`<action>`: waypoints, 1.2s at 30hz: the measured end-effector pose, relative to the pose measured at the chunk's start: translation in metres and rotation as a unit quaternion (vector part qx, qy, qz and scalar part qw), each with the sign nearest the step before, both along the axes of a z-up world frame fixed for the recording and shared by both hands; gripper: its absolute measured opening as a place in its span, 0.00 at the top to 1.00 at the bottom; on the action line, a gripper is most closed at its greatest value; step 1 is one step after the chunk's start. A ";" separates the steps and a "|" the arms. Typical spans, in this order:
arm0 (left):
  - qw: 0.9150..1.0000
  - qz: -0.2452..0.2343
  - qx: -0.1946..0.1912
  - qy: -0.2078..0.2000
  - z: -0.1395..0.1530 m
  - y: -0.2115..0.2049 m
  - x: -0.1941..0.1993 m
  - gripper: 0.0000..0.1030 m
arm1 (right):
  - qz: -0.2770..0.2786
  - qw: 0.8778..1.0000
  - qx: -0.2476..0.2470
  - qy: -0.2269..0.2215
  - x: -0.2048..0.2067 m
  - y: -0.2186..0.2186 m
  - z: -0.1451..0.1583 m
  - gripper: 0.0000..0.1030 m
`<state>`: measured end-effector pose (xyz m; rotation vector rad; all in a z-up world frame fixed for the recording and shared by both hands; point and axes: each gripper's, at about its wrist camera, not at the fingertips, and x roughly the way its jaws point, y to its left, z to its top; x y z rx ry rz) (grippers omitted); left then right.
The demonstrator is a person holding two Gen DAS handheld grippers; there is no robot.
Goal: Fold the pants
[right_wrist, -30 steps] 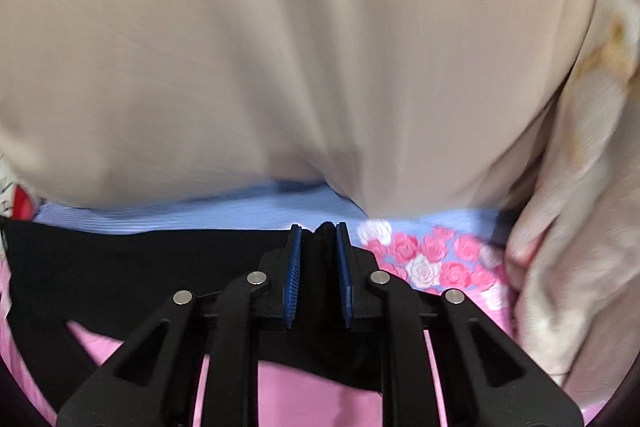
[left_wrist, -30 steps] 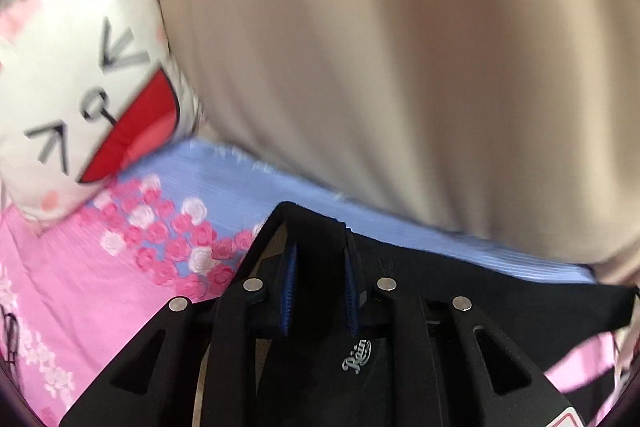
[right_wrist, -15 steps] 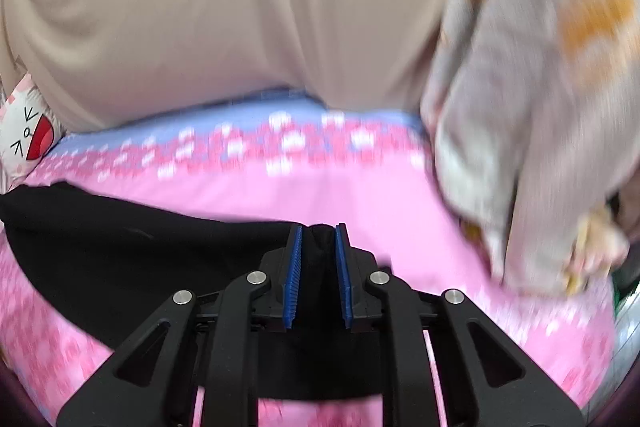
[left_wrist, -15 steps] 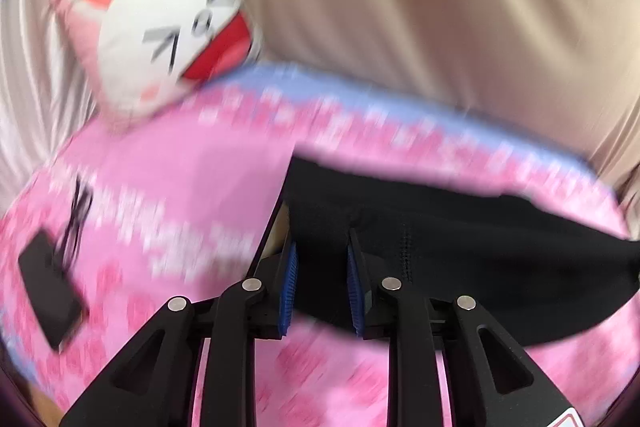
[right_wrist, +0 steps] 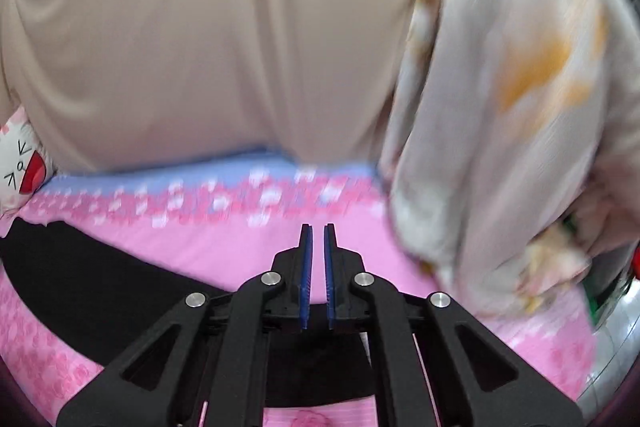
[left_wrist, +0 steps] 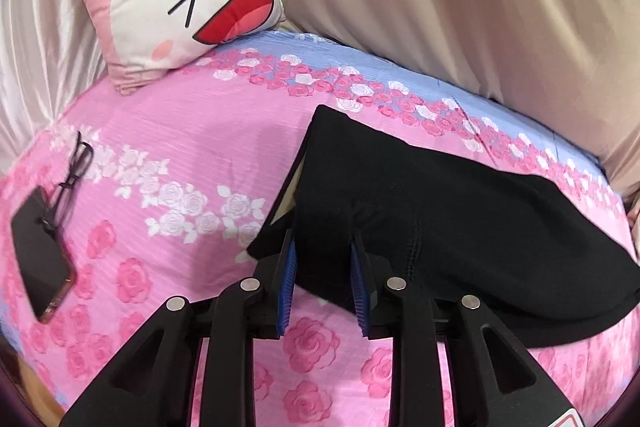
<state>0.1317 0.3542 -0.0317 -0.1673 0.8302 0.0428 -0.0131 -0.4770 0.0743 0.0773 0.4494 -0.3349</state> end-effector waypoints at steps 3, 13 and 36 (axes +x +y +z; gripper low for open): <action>1.000 0.012 0.005 0.006 -0.004 0.008 -0.015 0.75 | -0.015 0.997 0.074 0.031 -0.026 -0.024 -0.016 0.91; 0.996 0.087 -0.002 -0.030 0.038 0.008 -0.037 0.67 | -0.004 0.938 0.336 0.080 0.004 -0.040 -0.093 0.37; 0.992 0.053 0.075 0.082 -0.044 -0.085 0.004 0.36 | -0.020 0.955 0.269 0.122 -0.008 -0.035 -0.143 0.79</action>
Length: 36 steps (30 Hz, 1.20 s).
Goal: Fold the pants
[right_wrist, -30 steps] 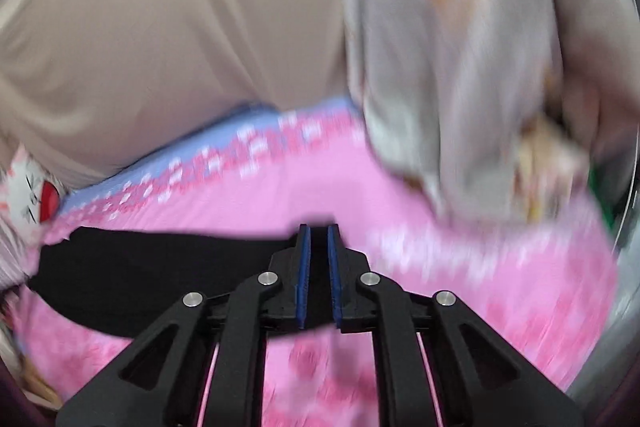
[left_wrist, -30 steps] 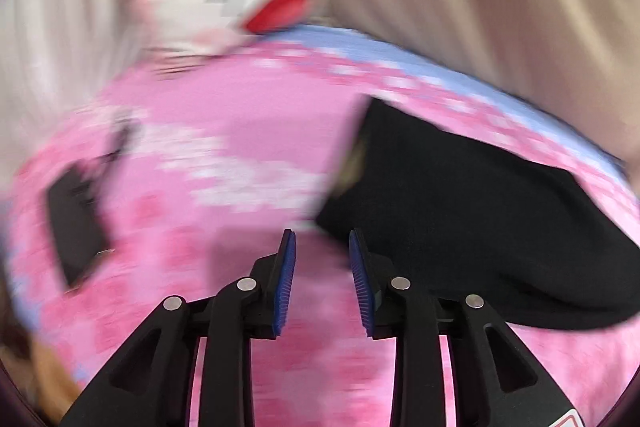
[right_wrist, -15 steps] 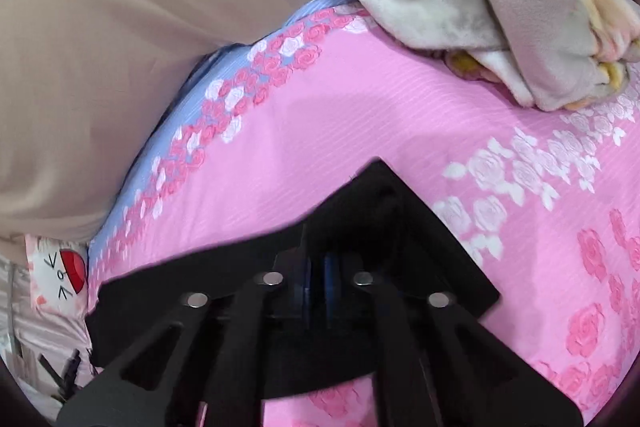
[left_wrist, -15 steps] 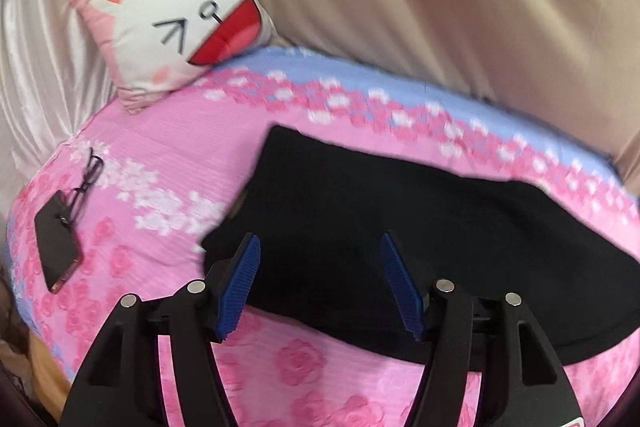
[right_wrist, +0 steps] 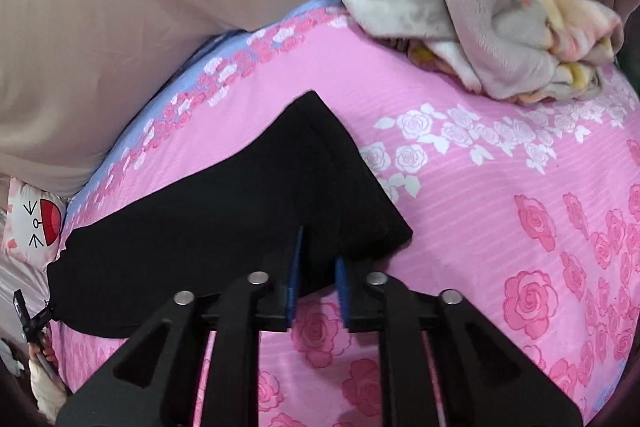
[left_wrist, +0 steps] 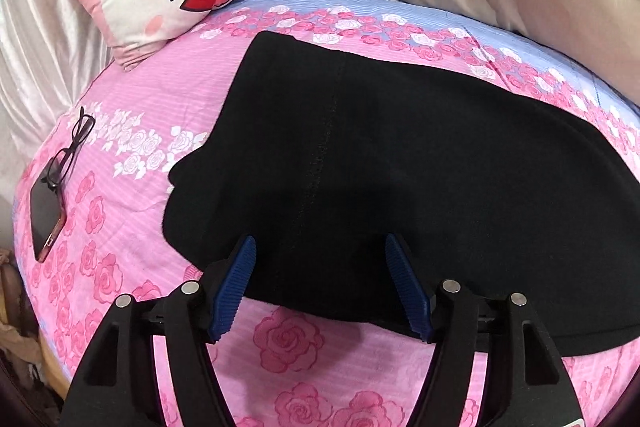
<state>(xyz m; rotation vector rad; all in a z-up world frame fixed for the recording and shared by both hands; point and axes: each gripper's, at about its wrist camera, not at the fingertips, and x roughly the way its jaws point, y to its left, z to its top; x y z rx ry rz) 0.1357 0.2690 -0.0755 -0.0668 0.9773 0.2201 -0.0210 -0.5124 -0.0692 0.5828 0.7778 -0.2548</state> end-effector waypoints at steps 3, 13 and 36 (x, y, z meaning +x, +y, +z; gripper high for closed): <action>0.999 0.021 -0.036 -0.003 0.005 0.018 -0.007 0.36 | -0.003 1.000 0.016 -0.002 0.000 0.001 -0.001 0.77; 0.978 0.141 -0.150 -0.027 0.006 0.103 -0.043 0.34 | -0.038 0.998 -0.051 -0.024 -0.044 0.031 0.011 0.75; 0.973 0.091 -0.197 -0.079 -0.001 0.129 -0.045 0.35 | 0.021 0.996 -0.080 -0.031 -0.022 0.119 0.042 0.67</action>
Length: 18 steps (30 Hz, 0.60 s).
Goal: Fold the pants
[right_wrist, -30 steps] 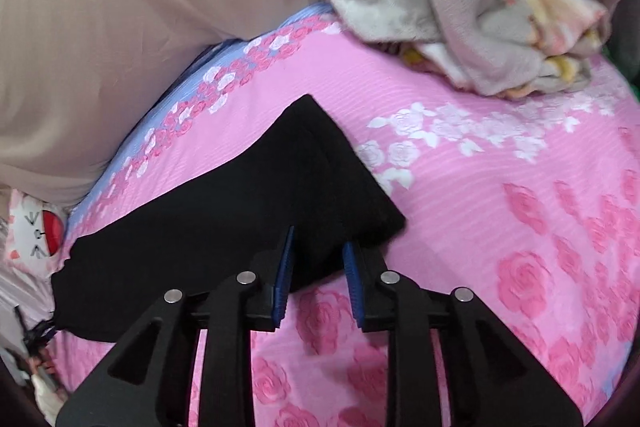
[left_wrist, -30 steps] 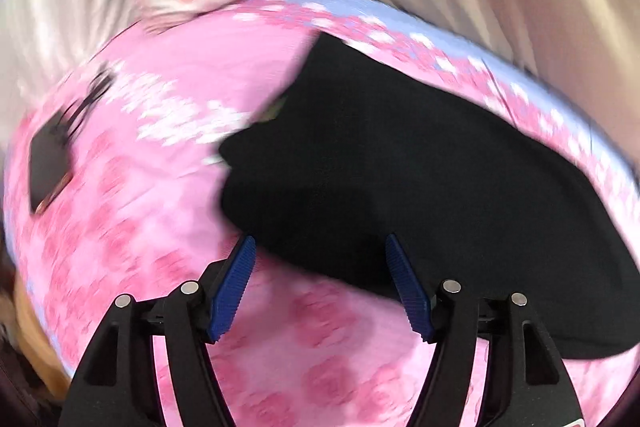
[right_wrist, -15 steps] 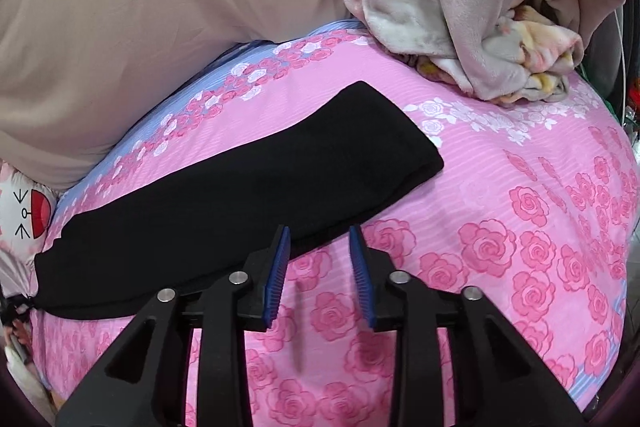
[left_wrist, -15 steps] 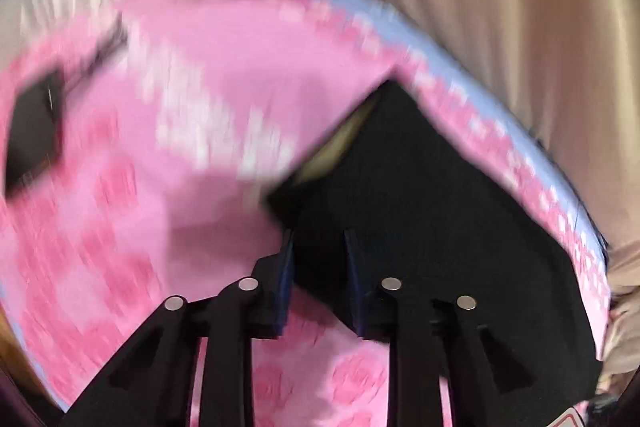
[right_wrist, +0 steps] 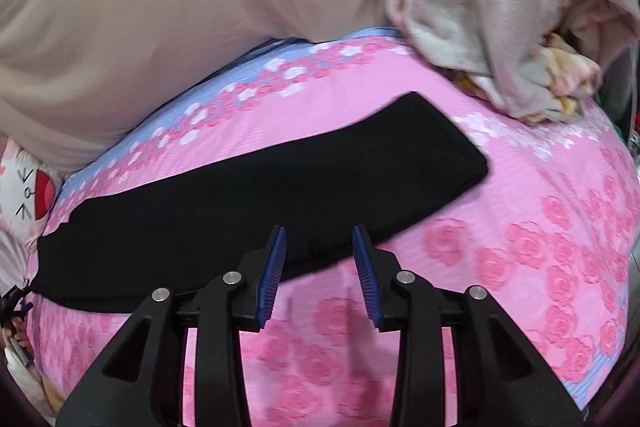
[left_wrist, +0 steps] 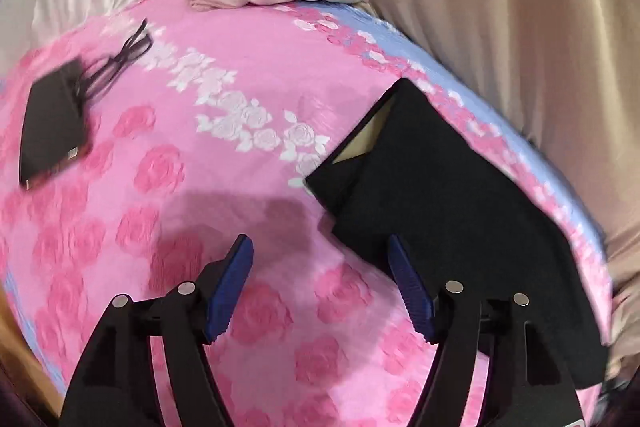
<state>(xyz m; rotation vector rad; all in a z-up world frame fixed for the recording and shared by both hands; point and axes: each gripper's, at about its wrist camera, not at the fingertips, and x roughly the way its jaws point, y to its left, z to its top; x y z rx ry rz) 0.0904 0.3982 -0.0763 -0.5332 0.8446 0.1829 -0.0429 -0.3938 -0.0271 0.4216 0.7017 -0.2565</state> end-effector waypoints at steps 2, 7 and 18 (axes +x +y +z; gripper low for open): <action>0.999 -0.003 -0.045 -0.002 0.000 0.003 -0.001 0.25 | 0.019 1.000 -0.004 -0.002 0.008 0.013 0.003 0.66; 0.995 0.000 -0.090 0.040 -0.005 -0.001 0.030 0.32 | 0.078 0.997 -0.005 -0.007 0.031 0.062 0.004 0.60; 0.997 -0.061 0.036 -0.039 0.051 -0.007 0.071 0.92 | 0.116 0.992 -0.038 -0.009 0.038 0.108 0.012 0.57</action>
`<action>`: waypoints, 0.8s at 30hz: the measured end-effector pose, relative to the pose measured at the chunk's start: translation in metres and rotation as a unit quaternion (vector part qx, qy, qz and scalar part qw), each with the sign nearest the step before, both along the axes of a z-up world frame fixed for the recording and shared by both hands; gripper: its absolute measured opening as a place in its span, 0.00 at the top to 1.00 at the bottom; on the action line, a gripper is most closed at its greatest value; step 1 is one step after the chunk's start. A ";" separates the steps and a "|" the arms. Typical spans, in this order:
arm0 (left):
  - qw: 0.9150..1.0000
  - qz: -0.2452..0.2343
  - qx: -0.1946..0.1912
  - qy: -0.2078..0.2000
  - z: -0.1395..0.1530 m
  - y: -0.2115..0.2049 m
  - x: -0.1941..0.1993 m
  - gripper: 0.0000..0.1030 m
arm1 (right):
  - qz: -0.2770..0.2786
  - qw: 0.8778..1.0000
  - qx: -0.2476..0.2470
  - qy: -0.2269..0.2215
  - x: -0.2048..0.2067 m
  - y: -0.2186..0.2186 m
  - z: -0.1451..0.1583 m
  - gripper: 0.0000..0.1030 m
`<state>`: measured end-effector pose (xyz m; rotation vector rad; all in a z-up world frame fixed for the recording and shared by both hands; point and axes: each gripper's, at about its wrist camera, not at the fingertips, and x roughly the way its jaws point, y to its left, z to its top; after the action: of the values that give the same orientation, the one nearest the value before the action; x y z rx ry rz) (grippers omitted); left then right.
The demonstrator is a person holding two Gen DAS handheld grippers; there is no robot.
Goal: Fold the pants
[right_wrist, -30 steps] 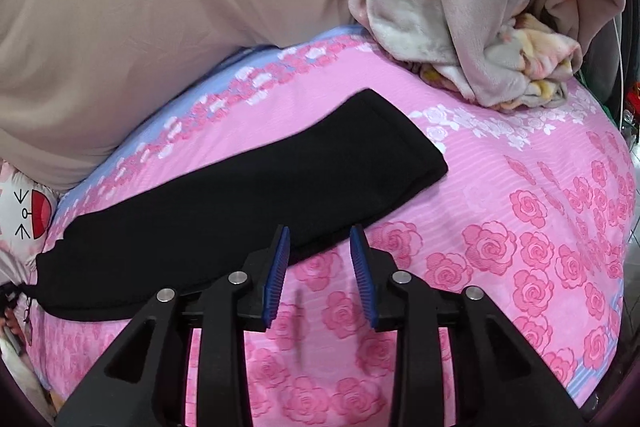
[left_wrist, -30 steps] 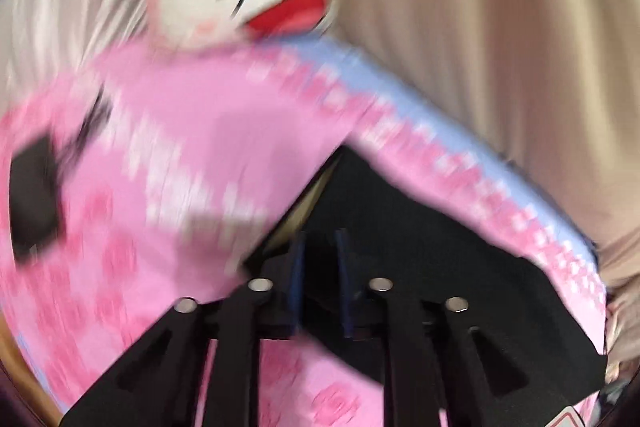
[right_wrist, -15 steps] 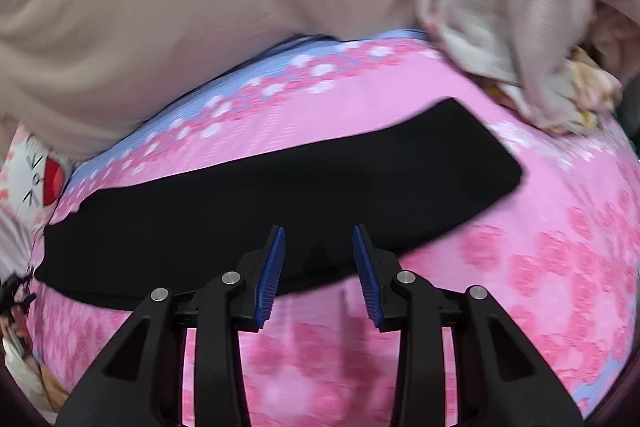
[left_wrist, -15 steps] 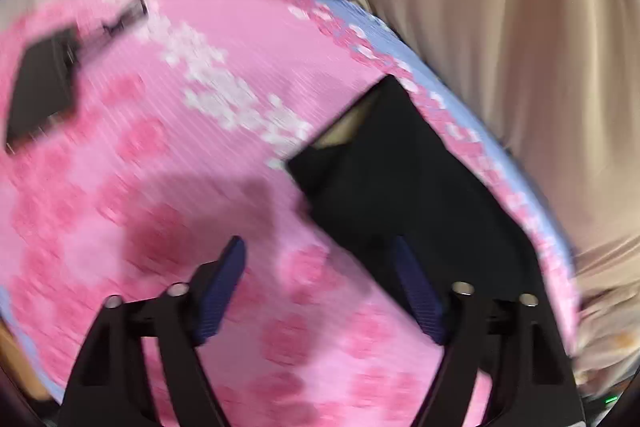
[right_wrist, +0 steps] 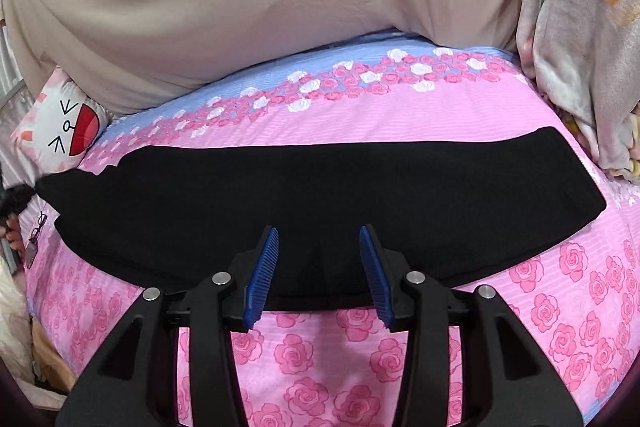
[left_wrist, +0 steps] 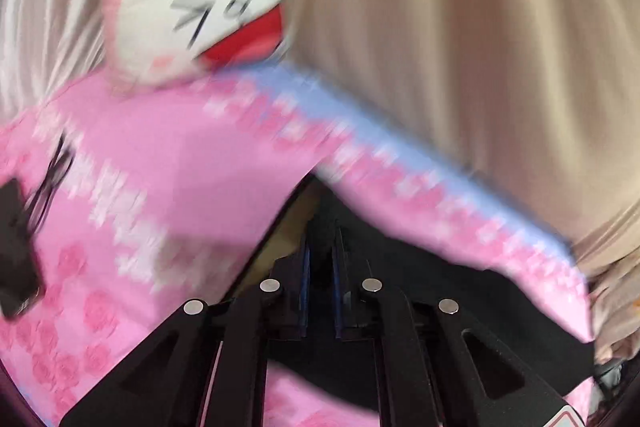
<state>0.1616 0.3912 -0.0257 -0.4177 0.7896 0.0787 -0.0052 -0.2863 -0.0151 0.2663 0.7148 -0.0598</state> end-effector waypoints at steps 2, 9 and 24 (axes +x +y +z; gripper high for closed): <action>0.997 0.022 -0.019 0.075 -0.049 0.019 0.000 0.90 | -0.010 1.000 -0.009 0.000 -0.004 -0.002 -0.003 0.49; 0.998 0.064 -0.010 0.023 -0.037 0.020 -0.041 0.79 | -0.025 0.999 -0.012 0.018 -0.006 -0.018 -0.014 0.49; 0.975 0.065 0.161 0.136 -0.046 -0.074 0.057 0.49 | 0.181 0.983 -0.019 0.011 0.117 0.124 -0.015 0.49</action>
<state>0.2189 0.3171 -0.0717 -0.1504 0.9984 0.3874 0.1122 -0.1621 -0.0303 0.0954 0.7734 0.2701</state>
